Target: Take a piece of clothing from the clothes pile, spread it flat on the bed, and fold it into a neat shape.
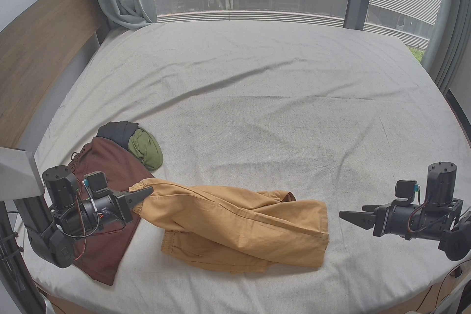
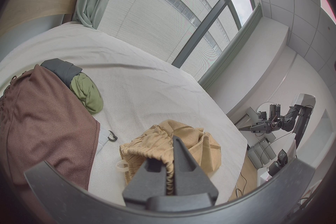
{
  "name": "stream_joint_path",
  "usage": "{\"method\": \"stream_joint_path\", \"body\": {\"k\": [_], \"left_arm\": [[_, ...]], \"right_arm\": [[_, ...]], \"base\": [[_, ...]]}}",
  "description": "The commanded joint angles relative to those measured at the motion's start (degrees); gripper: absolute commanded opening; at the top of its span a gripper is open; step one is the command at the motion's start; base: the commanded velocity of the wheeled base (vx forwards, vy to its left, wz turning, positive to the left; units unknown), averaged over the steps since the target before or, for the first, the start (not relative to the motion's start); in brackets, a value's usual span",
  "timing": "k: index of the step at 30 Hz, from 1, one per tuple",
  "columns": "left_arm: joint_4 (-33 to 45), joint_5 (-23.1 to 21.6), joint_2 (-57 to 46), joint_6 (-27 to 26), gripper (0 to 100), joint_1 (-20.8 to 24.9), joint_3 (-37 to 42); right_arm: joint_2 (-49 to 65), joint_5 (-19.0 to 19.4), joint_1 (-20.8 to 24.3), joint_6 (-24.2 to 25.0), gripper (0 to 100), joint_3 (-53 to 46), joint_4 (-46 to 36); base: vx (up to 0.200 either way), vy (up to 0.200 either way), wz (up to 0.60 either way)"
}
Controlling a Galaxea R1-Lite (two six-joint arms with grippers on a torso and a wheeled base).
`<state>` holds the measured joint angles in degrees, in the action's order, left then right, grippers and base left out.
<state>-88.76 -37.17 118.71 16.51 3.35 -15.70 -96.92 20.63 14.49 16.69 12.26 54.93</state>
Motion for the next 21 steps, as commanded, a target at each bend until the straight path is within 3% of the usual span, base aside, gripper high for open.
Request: {"method": "stream_joint_path", "body": {"k": [1,6,11,18,21], "left_arm": [[-0.01,-0.01,0.03,0.02,0,-0.01,0.06],[-0.01,-0.01,0.03,0.02,0,-0.01,0.06],[-0.01,-0.01,0.12,0.02,0,-0.01,0.14],[-0.01,-0.01,0.03,0.02,0,-0.01,0.06],[-0.01,-0.01,0.12,0.02,0,-0.01,0.06]], "right_arm": [[-4.69,0.03,0.1,0.01,100,-0.4,1.06],[-10.66,0.2,0.01,0.01,100,-1.19,5.71],[-17.43,4.33,-0.08,0.1,100,-4.44,16.35],[-28.15,4.33,-1.22,-0.08,100,-6.73,31.73],[-30.61,4.33,-1.22,-0.08,100,-6.64,33.49]], "base": [[0.0,0.0,0.0],[0.0,0.0,0.0],[0.0,0.0,0.0],[0.0,0.0,0.0],[0.0,0.0,0.0]]}}
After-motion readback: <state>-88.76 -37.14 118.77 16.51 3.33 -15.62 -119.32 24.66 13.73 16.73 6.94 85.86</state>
